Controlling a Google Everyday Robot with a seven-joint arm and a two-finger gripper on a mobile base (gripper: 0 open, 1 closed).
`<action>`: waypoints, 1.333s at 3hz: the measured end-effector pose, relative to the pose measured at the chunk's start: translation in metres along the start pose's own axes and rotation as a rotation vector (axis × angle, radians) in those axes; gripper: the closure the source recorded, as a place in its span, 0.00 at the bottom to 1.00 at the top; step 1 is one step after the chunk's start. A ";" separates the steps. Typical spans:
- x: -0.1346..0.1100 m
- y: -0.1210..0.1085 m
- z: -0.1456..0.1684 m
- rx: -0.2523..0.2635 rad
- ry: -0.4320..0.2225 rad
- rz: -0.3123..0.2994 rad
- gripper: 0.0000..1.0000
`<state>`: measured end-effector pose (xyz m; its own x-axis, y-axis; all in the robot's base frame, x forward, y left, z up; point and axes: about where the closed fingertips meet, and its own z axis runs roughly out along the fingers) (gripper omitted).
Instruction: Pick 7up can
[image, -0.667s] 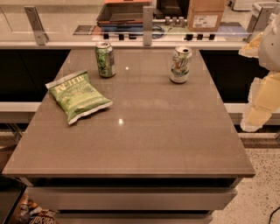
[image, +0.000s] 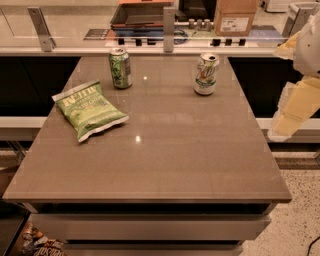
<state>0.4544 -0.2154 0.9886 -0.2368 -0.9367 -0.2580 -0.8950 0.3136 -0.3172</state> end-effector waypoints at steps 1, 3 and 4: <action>0.002 -0.015 0.006 0.079 -0.081 0.108 0.00; 0.000 -0.051 0.022 0.231 -0.325 0.303 0.00; -0.013 -0.083 0.026 0.296 -0.432 0.358 0.00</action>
Offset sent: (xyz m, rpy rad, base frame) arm 0.0710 -0.0259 0.0024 0.4339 -0.3653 -0.3028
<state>0.5415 -0.2251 0.9942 -0.2732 -0.6375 -0.7204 -0.6312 0.6839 -0.3658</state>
